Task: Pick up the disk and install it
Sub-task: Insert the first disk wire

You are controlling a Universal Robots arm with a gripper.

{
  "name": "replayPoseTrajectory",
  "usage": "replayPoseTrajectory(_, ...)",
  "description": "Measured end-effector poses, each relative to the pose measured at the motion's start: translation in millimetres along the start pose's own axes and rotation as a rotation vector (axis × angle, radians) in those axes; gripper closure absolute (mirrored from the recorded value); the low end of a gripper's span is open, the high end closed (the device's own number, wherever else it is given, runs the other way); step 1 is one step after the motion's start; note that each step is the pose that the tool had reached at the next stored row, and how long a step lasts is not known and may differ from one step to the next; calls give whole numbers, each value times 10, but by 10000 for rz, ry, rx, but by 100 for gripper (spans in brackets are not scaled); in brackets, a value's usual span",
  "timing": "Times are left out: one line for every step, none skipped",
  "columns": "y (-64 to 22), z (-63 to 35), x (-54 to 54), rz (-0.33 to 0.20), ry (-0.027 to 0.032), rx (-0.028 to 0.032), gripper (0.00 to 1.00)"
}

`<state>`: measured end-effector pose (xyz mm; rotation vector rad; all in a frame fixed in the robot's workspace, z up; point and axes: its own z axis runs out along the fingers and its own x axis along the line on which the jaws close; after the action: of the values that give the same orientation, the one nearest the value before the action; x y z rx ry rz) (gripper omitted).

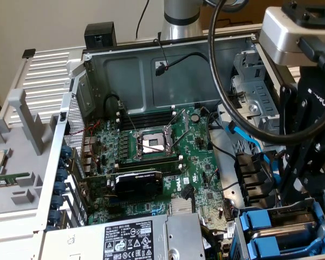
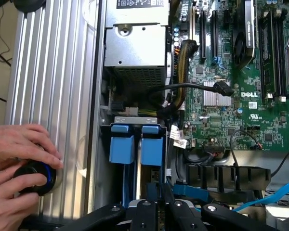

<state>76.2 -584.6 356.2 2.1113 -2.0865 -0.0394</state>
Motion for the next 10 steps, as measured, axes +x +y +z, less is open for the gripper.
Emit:
replayPoseTrajectory(-4, 1, 0, 18, -12, -2, 84)
replayPoseTrajectory(-7, 2, 0, 36, -16, -4, 84)
replayPoseTrajectory(-8, 2, 0, 56, -19, -6, 84)
replayPoseTrajectory(-11, 2, 2, 72, -27, -8, 84)
replayPoseTrajectory(-14, 2, 4, 89, -38, -9, 84)
replayPoseTrajectory(-18, 2, 4, 105, -44, -11, 84)
replayPoseTrajectory(-20, 3, 4, 130, -49, -13, 84)
replayPoseTrajectory(-23, 4, 5, 148, -53, -15, 84)
replayPoseTrajectory(-25, 4, 5, 166, -55, -17, 84)
replayPoseTrajectory(-25, 4, 5, 182, -56, -19, 84)
